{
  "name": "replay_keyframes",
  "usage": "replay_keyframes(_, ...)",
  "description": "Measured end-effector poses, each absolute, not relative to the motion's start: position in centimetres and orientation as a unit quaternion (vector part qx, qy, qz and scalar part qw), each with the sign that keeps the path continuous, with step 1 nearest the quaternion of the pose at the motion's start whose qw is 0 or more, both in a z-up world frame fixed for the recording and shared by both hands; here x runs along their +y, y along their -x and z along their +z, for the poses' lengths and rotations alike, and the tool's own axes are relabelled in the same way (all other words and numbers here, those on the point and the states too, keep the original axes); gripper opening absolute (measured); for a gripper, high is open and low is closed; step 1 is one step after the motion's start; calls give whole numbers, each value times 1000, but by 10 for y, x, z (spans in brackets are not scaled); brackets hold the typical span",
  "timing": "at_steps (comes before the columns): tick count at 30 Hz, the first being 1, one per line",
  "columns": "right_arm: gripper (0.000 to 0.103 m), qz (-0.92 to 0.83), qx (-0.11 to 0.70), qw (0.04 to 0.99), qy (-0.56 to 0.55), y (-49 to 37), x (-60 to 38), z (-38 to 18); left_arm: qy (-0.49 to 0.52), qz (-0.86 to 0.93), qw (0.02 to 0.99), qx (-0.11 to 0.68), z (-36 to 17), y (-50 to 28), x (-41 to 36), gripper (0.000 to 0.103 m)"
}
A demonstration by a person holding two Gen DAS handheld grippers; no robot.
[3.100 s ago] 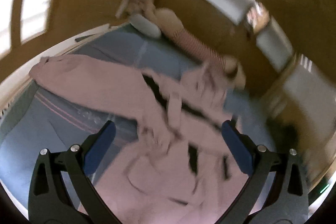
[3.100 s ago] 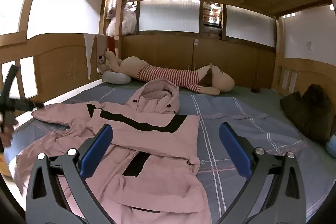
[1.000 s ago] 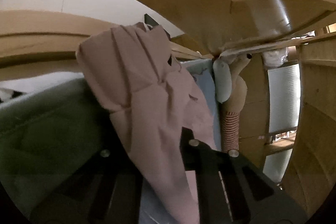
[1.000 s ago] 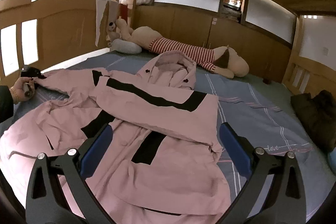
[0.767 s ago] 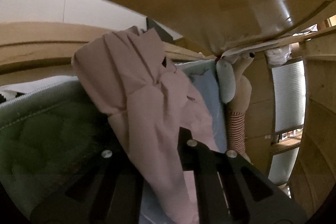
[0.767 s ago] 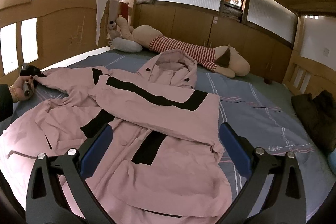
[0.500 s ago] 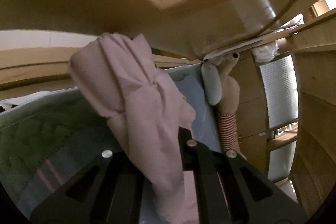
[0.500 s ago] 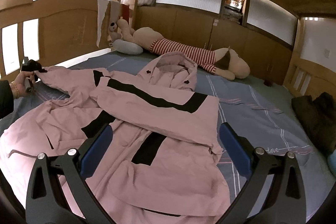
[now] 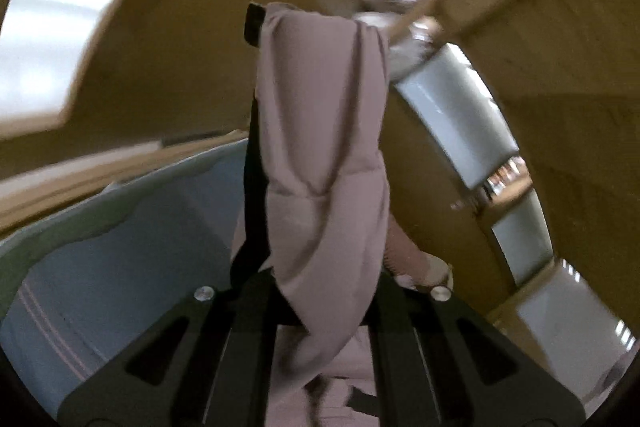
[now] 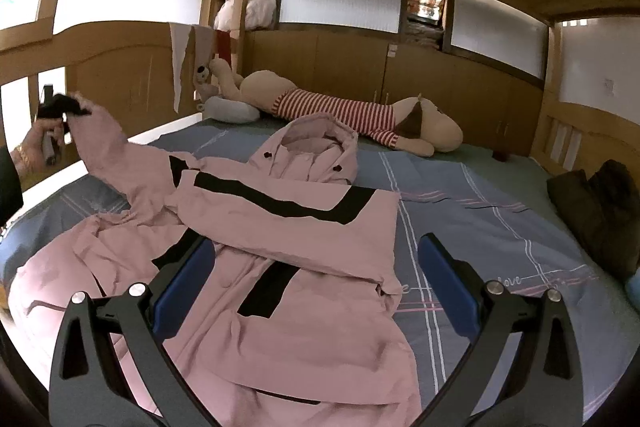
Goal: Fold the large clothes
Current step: 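Lift the gripped sleeve up off the bed with the left tool, then lay the sleeve across the chest over the first sleeve, open left tool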
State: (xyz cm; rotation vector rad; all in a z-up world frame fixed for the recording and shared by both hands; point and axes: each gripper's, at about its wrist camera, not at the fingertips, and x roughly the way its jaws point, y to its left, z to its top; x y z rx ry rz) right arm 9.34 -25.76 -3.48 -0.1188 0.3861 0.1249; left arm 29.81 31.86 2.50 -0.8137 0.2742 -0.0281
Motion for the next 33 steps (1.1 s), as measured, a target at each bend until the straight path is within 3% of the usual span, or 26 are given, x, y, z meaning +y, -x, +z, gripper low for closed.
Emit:
replay_keyframes(7, 102, 62, 181, 981, 42, -85, -272, -28, 277, -65, 948, 142, 101, -304, 172, 2)
replay_keyframes(13, 102, 67, 181, 981, 31, -78, -279, -23, 217, -99, 953, 186, 103, -316, 69, 2)
replay_keyframes(22, 102, 74, 179, 980, 36, -63, -289, -20, 156, -116, 947, 255, 50, -346, -45, 2)
replay_keyframes(33, 102, 71, 194, 978, 23, -61, -312, -23, 40, -126, 927, 350, -65, -374, -149, 3)
